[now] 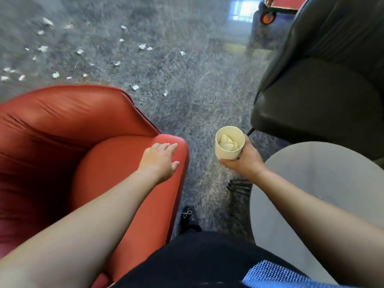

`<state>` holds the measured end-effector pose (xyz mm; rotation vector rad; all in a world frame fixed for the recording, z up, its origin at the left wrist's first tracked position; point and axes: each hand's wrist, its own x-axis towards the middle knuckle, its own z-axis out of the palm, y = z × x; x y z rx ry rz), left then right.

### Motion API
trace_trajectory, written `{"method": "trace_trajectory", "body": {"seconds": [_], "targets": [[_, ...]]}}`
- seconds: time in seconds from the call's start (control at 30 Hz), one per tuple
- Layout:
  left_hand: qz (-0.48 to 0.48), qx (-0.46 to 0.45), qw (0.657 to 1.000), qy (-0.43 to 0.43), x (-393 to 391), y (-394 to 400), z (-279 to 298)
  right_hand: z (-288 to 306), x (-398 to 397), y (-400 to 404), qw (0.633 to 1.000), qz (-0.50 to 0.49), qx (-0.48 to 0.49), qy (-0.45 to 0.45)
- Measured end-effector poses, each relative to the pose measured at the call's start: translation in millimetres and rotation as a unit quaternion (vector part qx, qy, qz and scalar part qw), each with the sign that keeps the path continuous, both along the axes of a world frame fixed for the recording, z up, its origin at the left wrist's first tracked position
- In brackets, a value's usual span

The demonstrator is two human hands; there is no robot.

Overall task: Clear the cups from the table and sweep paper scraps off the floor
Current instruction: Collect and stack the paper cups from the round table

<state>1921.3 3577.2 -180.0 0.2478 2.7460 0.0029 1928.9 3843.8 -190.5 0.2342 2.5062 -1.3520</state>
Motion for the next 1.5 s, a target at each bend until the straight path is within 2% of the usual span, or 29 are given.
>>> {"method": "trace_trajectory", "body": {"seconds": [0.13,0.4,0.67,0.93,1.1,1.33,1.5], "targets": [[0.016,-0.003,1.0,0.009,-35,-38,3,7,-49,-39,1.0,-0.014,-0.008,0.019],[0.085,0.024,0.995,0.041,-98,-84,8,15,-154,-95,0.998,0.053,-0.018,0.009],[0.167,0.024,0.985,0.038,-183,-91,-4,1,-297,-124,0.987,0.16,-0.008,-0.023],[0.294,0.012,0.954,0.057,-301,-81,-3,18,-477,-130,0.954,0.3,0.009,-0.015],[0.344,0.003,0.937,0.056,-355,-96,7,26,-554,-155,0.943,0.334,0.004,0.003],[0.394,0.001,0.918,0.048,-402,-153,11,19,-617,-225,0.933,0.36,0.009,-0.004],[0.416,-0.004,0.908,0.037,-452,-227,1,21,-676,-303,0.93,0.367,0.012,0.008]]}}
